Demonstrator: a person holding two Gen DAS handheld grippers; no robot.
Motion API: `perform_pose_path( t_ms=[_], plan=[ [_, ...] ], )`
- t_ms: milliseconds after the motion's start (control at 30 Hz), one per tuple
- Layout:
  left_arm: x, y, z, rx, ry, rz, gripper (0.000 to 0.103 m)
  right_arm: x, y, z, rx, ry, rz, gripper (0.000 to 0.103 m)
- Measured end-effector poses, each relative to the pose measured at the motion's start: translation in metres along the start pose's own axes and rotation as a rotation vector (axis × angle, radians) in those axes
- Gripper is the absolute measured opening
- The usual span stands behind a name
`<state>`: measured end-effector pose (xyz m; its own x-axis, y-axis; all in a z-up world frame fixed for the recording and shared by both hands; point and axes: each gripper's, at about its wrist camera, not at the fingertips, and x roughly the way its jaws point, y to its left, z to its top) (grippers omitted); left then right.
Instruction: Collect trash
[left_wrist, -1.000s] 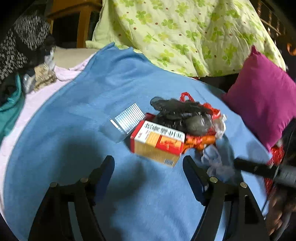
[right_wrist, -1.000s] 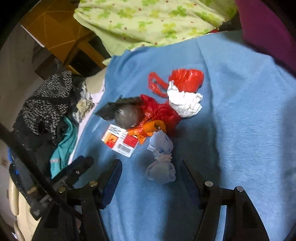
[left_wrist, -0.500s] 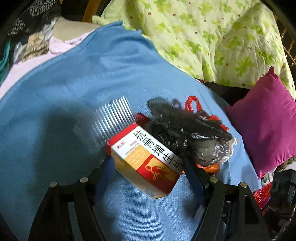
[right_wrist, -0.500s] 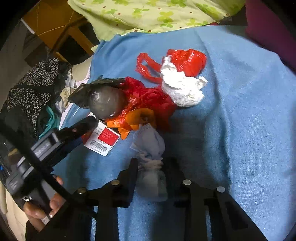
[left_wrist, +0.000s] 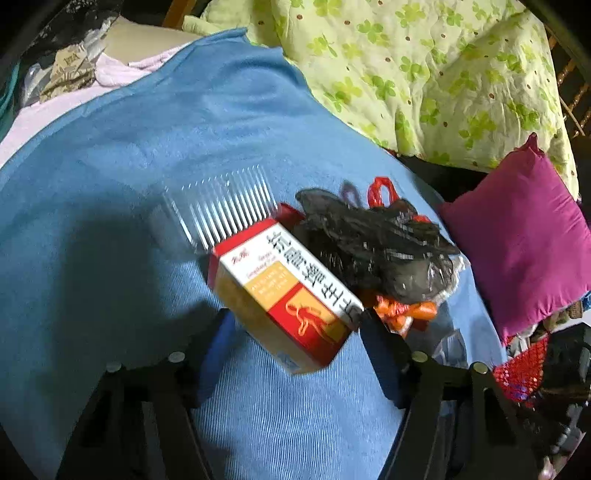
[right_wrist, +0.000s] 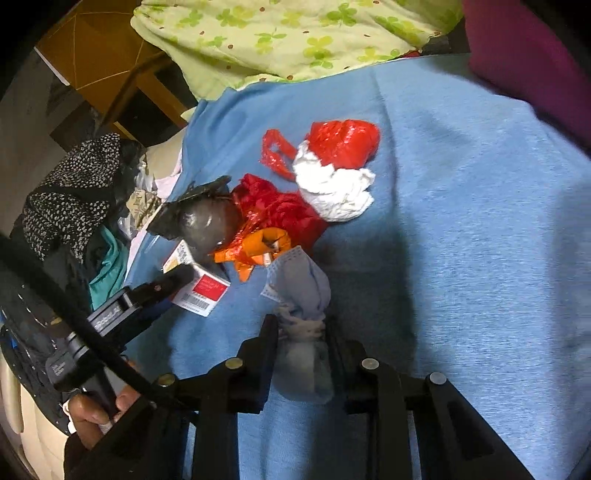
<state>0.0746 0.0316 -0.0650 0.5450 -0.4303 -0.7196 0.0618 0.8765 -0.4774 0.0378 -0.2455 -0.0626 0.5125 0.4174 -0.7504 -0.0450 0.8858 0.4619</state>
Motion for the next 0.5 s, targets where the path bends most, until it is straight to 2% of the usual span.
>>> perform_pose_path(
  t_ms=[100, 200, 267, 300, 333, 400, 500],
  plan=[
    [0.0, 0.001, -0.007, 0.029, 0.06, 0.037, 0.058, -0.005, -0.007, 0.001, 0.006, -0.003, -0.005, 0.029],
    [-0.008, 0.0, -0.008, 0.024, 0.04, 0.005, 0.057, -0.008, -0.011, 0.001, 0.011, -0.003, -0.003, 0.029],
    [-0.017, -0.003, -0.005, 0.03, 0.0, -0.011, 0.063, -0.007, -0.009, 0.002, 0.012, -0.002, -0.003, 0.029],
    [-0.019, -0.005, -0.004, 0.027, -0.016, -0.002, 0.072, -0.007, -0.008, 0.001, 0.013, -0.003, -0.003, 0.029],
    [-0.021, -0.005, -0.004, 0.015, -0.032, 0.004, 0.075, -0.006, -0.007, 0.001, 0.013, -0.004, -0.001, 0.029],
    [-0.017, -0.01, -0.003, -0.001, -0.037, -0.007, 0.076, -0.005, -0.005, 0.003, 0.01, -0.005, 0.002, 0.029],
    [-0.004, -0.021, 0.001, 0.009, -0.036, 0.035, 0.077, -0.005, -0.004, 0.002, 0.004, -0.007, 0.003, 0.029]
  ],
)
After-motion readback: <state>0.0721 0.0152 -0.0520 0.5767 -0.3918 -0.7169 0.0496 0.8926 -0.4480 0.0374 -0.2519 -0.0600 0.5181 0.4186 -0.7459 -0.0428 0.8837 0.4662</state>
